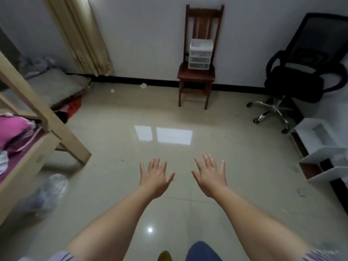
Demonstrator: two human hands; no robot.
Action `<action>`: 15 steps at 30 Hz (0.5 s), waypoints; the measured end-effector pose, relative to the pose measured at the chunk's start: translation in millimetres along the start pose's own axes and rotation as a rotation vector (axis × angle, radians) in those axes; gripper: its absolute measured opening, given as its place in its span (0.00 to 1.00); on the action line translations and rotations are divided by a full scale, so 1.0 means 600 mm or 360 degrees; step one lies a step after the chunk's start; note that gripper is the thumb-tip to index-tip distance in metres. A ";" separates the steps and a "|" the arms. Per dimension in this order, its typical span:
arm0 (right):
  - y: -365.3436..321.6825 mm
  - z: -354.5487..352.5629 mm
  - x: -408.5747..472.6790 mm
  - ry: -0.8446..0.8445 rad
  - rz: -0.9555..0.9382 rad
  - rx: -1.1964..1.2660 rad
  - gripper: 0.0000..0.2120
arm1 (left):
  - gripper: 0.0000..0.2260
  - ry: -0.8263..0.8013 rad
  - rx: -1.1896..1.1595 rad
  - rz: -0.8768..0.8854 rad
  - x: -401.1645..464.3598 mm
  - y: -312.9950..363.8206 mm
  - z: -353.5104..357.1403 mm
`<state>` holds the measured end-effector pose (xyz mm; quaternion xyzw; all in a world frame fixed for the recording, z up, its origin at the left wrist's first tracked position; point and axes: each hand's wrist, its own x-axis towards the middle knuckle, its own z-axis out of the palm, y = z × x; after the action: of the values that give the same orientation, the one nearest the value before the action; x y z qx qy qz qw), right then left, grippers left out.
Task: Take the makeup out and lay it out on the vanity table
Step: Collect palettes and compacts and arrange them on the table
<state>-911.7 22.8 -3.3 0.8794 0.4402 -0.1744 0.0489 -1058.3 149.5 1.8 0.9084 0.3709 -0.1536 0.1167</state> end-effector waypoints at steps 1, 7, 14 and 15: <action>0.006 -0.011 0.026 0.0005 0.0031 0.0023 0.27 | 0.28 0.0003 0.0000 0.0028 0.030 0.002 -0.015; 0.064 -0.090 0.214 0.0066 0.0135 0.0090 0.27 | 0.29 0.0024 0.0022 0.0117 0.244 0.023 -0.104; 0.171 -0.186 0.455 0.0091 0.0108 0.0122 0.26 | 0.29 0.0035 0.0007 0.0067 0.500 0.079 -0.192; 0.192 -0.209 0.493 0.0095 0.0113 0.0119 0.26 | 0.29 0.0045 -0.0013 0.0057 0.539 0.093 -0.211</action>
<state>-624.4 207.0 2.3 0.9005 0.4032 -0.1626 0.0091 -775.2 358.3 6.4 0.9165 0.3568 -0.1373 0.1179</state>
